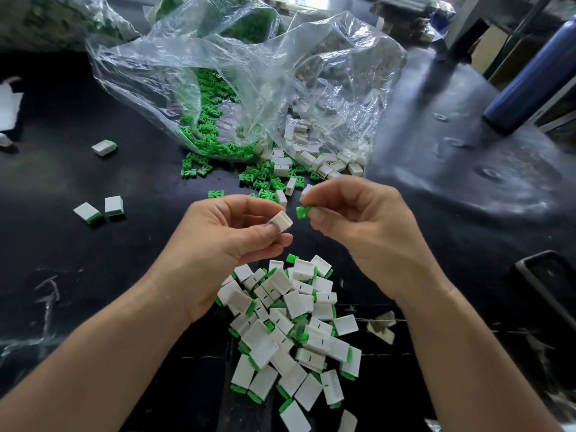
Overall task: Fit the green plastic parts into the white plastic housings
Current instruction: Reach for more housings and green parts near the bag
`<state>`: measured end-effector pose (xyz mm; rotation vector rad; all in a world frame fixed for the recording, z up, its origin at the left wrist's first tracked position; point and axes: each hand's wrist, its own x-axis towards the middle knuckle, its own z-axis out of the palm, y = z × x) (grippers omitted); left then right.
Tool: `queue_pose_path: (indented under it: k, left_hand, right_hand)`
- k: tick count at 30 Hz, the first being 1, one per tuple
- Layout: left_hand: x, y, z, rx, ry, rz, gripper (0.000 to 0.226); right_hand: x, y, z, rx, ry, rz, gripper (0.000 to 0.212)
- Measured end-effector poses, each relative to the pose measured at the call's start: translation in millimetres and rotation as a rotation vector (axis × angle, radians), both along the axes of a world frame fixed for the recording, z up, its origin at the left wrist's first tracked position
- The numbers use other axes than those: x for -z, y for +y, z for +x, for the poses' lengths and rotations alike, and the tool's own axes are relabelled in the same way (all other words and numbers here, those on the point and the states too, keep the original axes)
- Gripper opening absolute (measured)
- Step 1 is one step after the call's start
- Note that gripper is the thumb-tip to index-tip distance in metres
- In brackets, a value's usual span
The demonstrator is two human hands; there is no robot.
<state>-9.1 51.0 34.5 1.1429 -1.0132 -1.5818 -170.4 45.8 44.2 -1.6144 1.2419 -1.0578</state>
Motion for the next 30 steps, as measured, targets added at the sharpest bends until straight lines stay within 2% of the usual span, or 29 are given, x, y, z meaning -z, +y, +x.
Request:
queue_pose_path:
  k: [13, 19, 30]
  left_hand:
    - [0.9, 1.7, 0.1, 0.04, -0.038, -0.038, 0.018]
    - [1.1, 2.9, -2.6, 0.053, -0.064, -0.068, 0.008]
    - [-0.1, 6.1, -4.3, 0.069, -0.167, -0.157, 0.019]
  right_hand:
    - [0.5, 2.6, 5.3, -0.033, 0.021, 0.014, 0.025]
    - [-0.1, 2.4, 5.0, -0.022, 0.048, 0.006, 0.025]
    - [0.9, 2.7, 3.3, -0.04, 0.134, -0.018, 0.026]
